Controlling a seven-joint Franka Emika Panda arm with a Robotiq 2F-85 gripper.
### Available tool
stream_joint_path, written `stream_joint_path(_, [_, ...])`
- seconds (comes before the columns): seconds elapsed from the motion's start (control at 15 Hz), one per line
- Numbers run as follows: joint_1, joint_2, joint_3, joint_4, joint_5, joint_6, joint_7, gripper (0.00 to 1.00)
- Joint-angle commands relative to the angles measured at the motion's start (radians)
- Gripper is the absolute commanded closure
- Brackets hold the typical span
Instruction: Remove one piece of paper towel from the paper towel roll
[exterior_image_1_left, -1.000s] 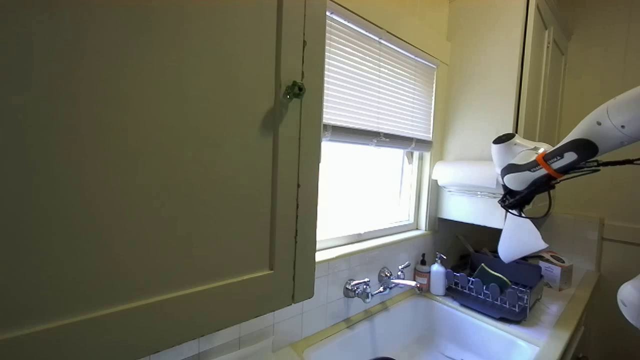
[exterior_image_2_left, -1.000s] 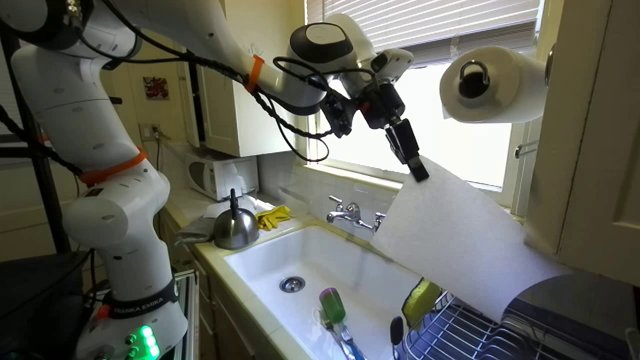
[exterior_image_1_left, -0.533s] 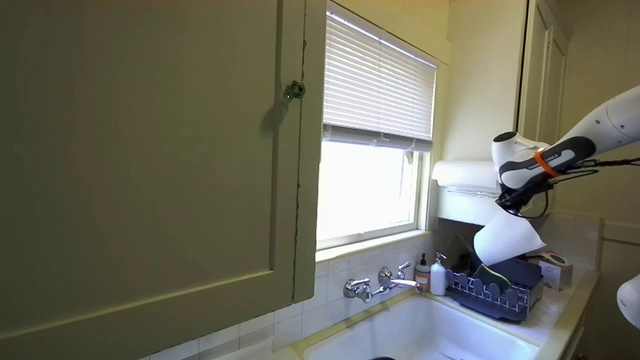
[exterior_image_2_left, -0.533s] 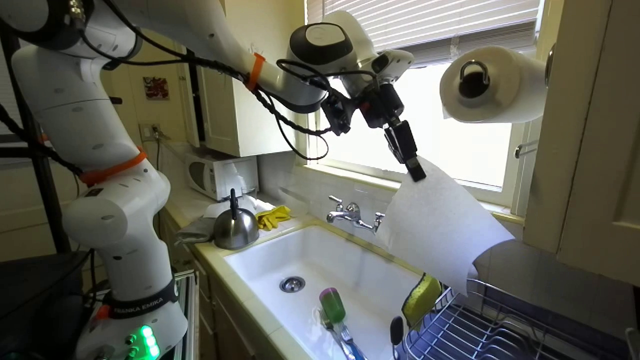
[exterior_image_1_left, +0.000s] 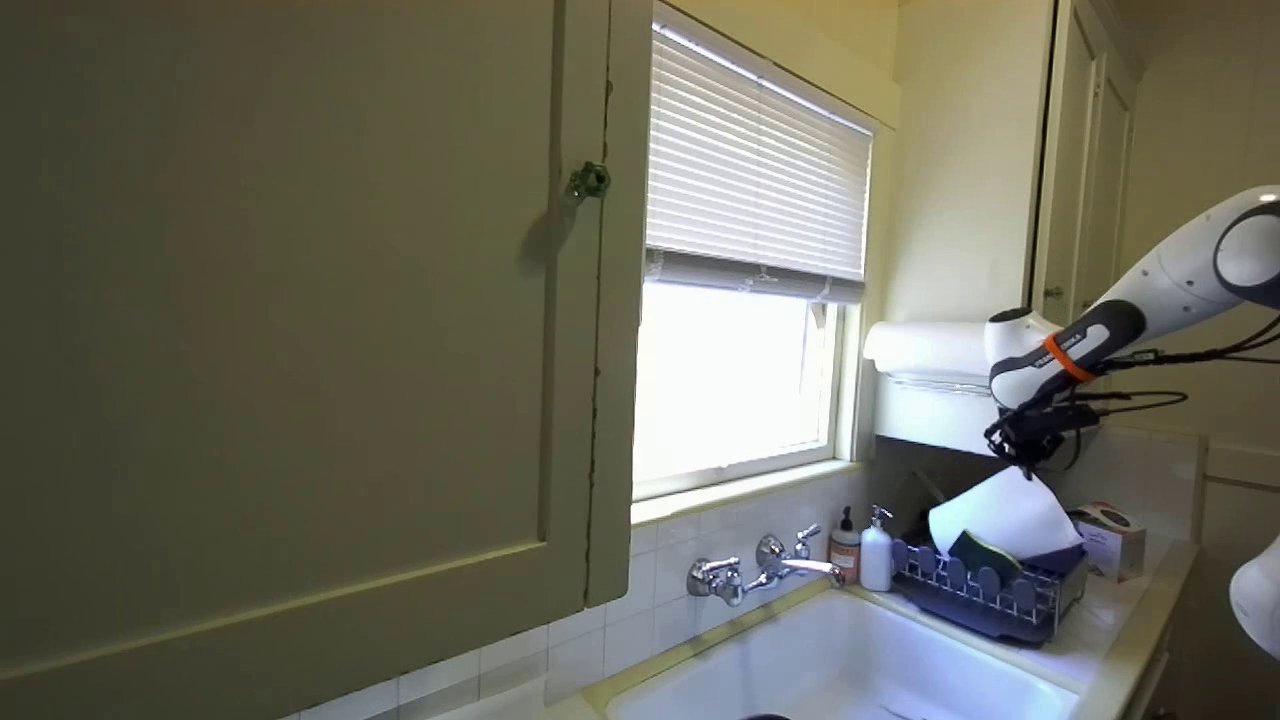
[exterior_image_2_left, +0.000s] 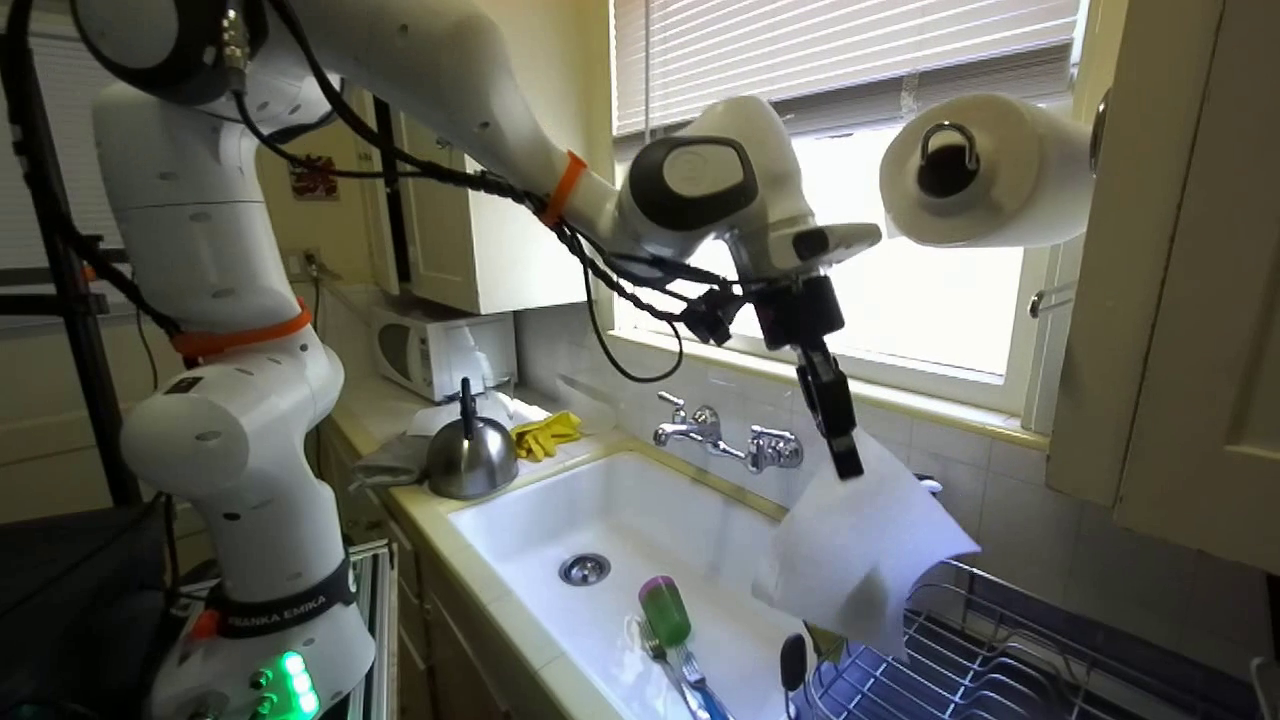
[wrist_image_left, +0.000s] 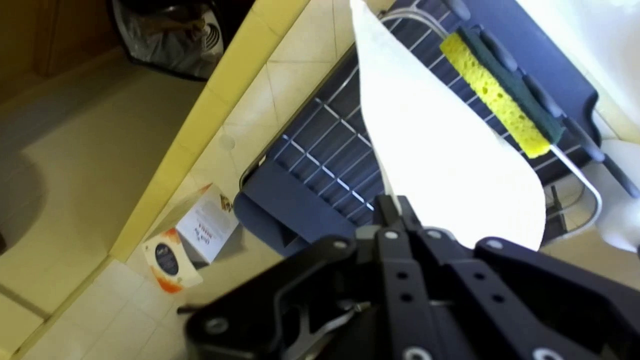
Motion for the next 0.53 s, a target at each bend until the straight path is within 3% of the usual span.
stream_joint_path(0.0, [-0.020, 0.176, -0.032, 0.088, 0.074, 0.042, -0.005, 1.00])
stream_joint_path(0.47, [-0.036, 0.309, -0.126, 0.218, 0.106, 0.030, -0.024, 1.00])
